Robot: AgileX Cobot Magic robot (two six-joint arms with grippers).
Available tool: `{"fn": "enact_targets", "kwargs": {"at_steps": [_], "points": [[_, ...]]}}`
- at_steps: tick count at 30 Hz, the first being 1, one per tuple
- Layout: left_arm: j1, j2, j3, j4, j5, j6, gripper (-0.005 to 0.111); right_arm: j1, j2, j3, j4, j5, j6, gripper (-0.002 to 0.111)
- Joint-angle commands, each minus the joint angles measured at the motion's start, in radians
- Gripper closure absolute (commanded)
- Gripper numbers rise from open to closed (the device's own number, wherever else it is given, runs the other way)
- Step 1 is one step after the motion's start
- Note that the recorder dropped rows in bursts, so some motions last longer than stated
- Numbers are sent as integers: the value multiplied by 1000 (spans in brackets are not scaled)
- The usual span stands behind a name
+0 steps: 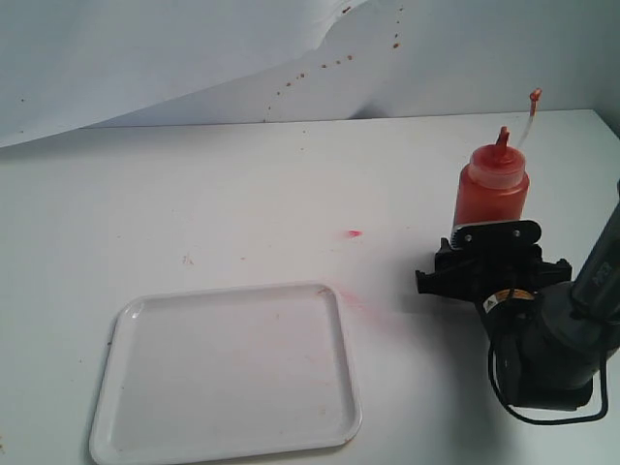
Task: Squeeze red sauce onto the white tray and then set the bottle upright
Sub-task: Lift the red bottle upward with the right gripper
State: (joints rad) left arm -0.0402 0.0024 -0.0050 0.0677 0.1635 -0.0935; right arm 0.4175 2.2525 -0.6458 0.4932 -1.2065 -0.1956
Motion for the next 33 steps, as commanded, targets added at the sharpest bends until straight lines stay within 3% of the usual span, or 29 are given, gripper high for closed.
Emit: {"fn": "enact_targets", "kwargs": {"at_steps": [1,21,33], "points": [[0,-2,5,-6,-2,-2,107,0,-3,-32,4,-15,-13,108],[0,-2,5,-1,-23,-2,107,0,-3,-43,-12,-15,-114,108],[0,-2,5,-6,-82,-11,107,0,-96,-37,-145,-15,-112,108]]}}
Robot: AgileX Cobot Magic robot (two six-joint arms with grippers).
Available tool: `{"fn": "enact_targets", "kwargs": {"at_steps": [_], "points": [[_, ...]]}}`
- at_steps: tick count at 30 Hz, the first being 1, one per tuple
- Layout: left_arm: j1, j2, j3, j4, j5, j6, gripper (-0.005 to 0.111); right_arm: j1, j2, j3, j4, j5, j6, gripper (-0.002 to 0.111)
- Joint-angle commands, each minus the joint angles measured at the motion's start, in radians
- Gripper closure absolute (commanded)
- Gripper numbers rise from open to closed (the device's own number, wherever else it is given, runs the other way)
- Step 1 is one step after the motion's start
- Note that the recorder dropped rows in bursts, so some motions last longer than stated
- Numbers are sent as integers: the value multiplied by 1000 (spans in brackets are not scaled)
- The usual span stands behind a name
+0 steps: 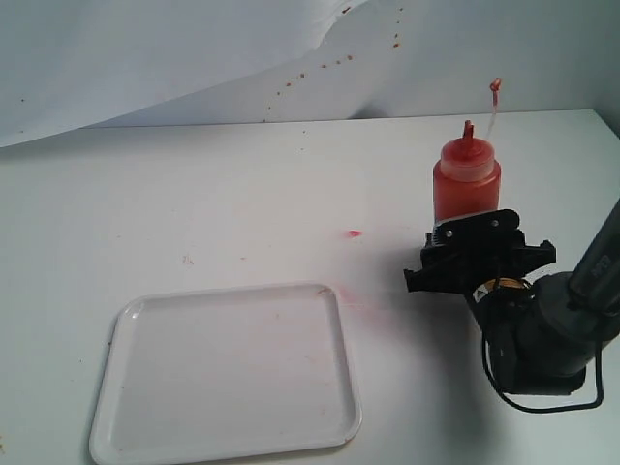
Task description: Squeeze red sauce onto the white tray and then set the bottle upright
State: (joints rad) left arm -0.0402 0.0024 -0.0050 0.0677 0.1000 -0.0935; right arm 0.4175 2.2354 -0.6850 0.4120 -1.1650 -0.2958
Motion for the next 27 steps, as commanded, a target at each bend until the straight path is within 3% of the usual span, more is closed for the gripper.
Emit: {"fn": "enact_targets", "kwargs": {"at_steps": [1,12,19,27], "points": [[0,-2,5,-6,-21,-10,107,0,-94,2,-72,-56,-12,108],[0,-2,5,-80,-94,-66,107,1,-300,78,-188,-56,-157,108],[0,-2,5,-264,-78,-66,107,2,-405,95,-181,31,-469,108],[0,-2,-5,-273,-31,-66,107,2,-503,95,-205,89,-779,108]]}}
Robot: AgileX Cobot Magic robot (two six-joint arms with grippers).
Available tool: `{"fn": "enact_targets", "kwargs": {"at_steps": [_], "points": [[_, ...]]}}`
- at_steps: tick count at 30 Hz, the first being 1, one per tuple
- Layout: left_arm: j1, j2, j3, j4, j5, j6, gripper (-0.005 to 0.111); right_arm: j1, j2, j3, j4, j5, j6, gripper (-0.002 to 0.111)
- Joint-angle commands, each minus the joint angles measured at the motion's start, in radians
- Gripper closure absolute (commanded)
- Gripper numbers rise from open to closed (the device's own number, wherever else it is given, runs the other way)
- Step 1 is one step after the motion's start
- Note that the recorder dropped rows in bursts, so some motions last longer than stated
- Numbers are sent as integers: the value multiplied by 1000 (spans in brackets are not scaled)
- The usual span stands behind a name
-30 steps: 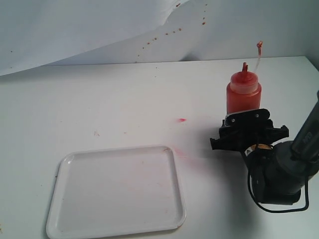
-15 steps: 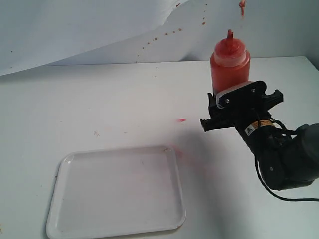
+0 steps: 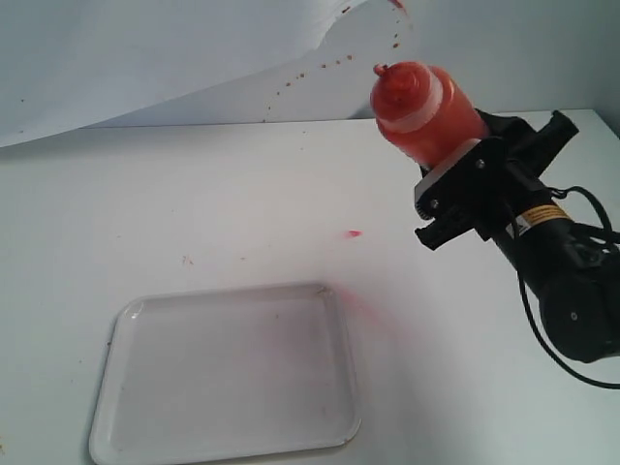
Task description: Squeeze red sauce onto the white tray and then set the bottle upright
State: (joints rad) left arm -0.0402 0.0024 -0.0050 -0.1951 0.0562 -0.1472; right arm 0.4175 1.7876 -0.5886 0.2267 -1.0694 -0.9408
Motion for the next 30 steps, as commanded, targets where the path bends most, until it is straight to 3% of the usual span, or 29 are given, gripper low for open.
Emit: {"fn": "enact_targets", "kwargs": {"at_steps": [1,12,22,30], "points": [[0,-2,-17,-10,13,-13,107,2,-64,-1,-26,1,-161,108],[0,-2,-83,-77,118,-9,107,10,-73,-29,-59,68,-459,108],[0,-2,-87,-228,154,-9,107,133,-73,-53,-63,-73,-767,108],[0,0,-204,-245,293,28,107,192,-73,-53,-80,-94,-1013,108]]}}
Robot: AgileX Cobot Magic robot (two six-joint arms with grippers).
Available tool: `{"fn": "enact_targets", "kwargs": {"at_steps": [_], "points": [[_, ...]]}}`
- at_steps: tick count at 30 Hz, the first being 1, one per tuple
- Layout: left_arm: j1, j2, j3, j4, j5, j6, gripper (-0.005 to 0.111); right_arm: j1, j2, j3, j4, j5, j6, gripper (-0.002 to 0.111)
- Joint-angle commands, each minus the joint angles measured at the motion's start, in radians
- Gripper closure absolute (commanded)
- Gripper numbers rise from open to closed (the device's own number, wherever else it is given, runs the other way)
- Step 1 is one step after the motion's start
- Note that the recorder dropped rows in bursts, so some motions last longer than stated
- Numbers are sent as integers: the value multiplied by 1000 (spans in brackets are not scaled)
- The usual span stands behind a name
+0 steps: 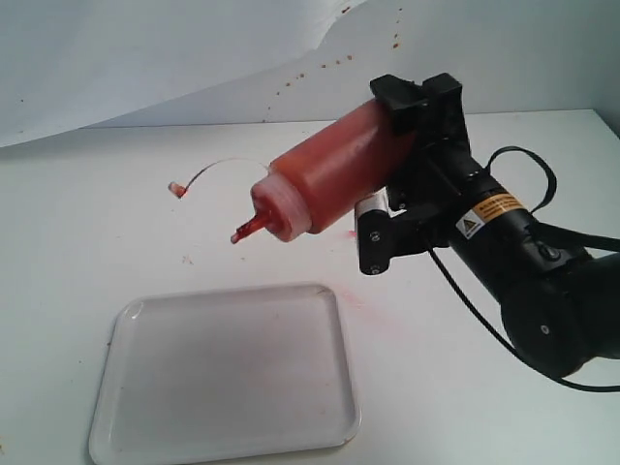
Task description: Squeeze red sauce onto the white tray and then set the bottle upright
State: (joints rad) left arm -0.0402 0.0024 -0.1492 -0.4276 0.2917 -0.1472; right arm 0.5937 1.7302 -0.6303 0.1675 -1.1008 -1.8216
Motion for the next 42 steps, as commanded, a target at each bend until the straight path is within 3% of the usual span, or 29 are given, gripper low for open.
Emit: {"fn": "enact_targets", "kwargs": {"at_steps": [1,6,16,21,23,28,31,37,42], "points": [[0,19,-78,-13,81,48,107,16,-16,-11,-34,-62,-194,108],[0,192,-155,-58,196,196,107,16,-16,-11,-27,-62,-324,108],[0,688,-317,-483,326,855,102,73,-16,-11,-23,-60,-321,108],[0,927,-440,-583,496,959,80,96,-16,-11,-25,-56,-321,108],[0,1027,-500,-599,578,959,66,96,-16,-11,-23,-39,-321,108],[0,1225,-625,-693,641,1018,30,96,-16,-11,-33,-8,-321,108],[0,1316,-668,-792,702,1118,24,96,-16,-11,-33,-4,-321,108],[0,1498,-741,-1002,853,1296,24,96,-16,-11,-33,-4,-321,108],[0,1622,-801,-1033,929,1336,24,96,-16,-11,-64,-5,-321,108]]}}
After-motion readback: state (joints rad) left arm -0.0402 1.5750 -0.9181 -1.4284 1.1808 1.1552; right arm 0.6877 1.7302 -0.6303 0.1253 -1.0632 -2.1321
